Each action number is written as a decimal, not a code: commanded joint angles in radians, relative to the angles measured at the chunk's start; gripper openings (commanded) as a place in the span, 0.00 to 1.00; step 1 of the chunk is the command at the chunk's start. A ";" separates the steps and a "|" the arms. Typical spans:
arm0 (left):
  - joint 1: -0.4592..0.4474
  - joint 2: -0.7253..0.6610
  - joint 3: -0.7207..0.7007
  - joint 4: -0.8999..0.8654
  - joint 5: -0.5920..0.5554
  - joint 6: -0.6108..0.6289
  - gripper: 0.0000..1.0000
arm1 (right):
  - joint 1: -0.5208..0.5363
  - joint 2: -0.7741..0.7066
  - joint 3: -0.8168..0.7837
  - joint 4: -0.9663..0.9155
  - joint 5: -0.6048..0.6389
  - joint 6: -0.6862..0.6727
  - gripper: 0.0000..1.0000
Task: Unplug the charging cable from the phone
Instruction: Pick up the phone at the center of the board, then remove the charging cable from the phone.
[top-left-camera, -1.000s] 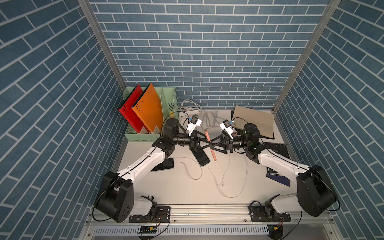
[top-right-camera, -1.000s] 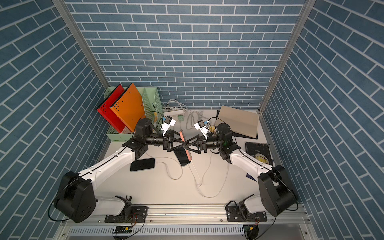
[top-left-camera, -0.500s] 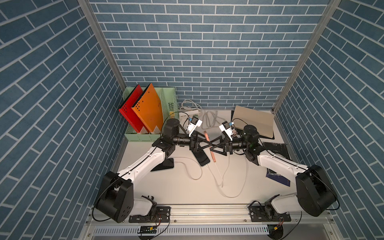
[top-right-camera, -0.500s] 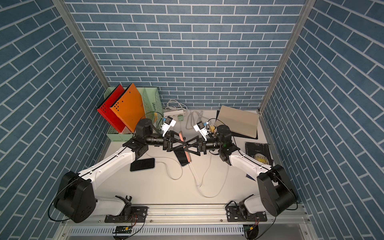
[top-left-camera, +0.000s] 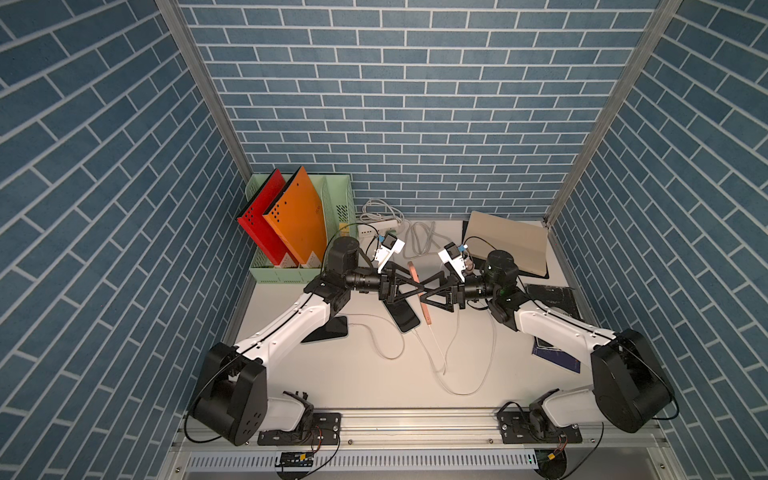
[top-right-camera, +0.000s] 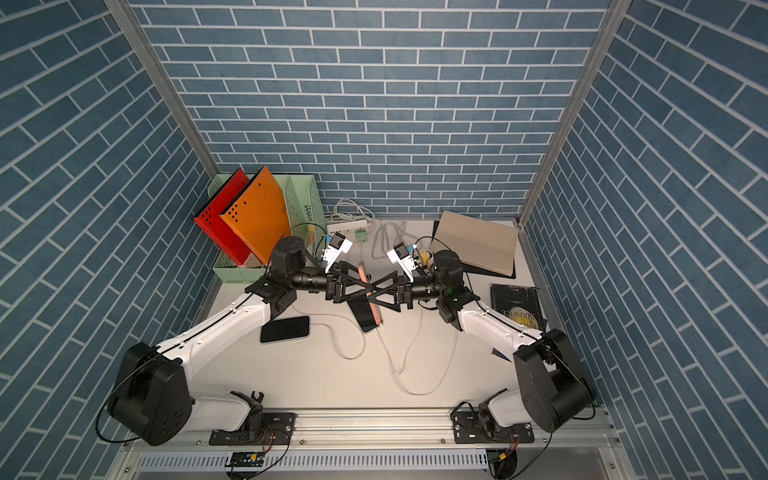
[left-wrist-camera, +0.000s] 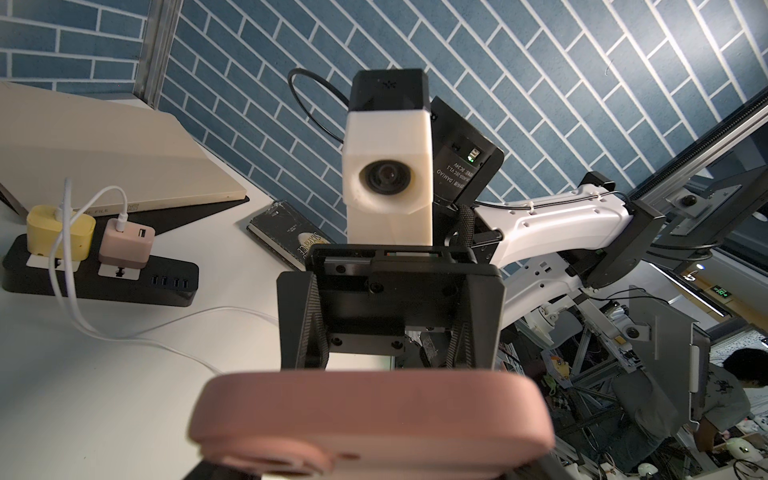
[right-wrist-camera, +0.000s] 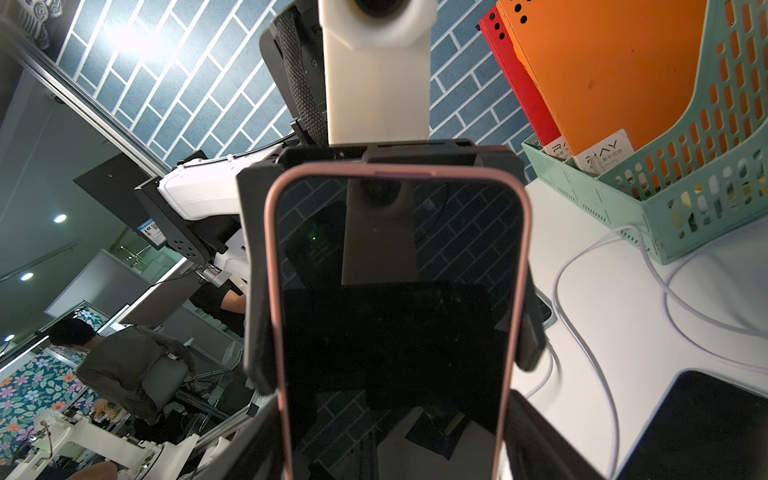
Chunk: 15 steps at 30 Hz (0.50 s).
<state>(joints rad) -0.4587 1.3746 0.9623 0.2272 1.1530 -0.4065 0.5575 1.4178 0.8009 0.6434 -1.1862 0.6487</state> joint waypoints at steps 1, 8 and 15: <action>-0.007 -0.003 0.044 -0.026 -0.012 0.042 0.25 | 0.009 -0.011 0.005 -0.025 -0.008 -0.029 0.75; -0.008 0.005 0.092 -0.078 -0.021 0.099 0.07 | 0.006 -0.062 0.011 -0.224 0.004 -0.175 0.95; -0.006 0.042 0.139 -0.103 -0.018 0.127 0.04 | 0.006 -0.137 -0.051 -0.285 0.005 -0.229 0.94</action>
<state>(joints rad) -0.4644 1.3987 1.0622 0.1181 1.1362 -0.3180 0.5591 1.3231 0.7826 0.4129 -1.1618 0.4789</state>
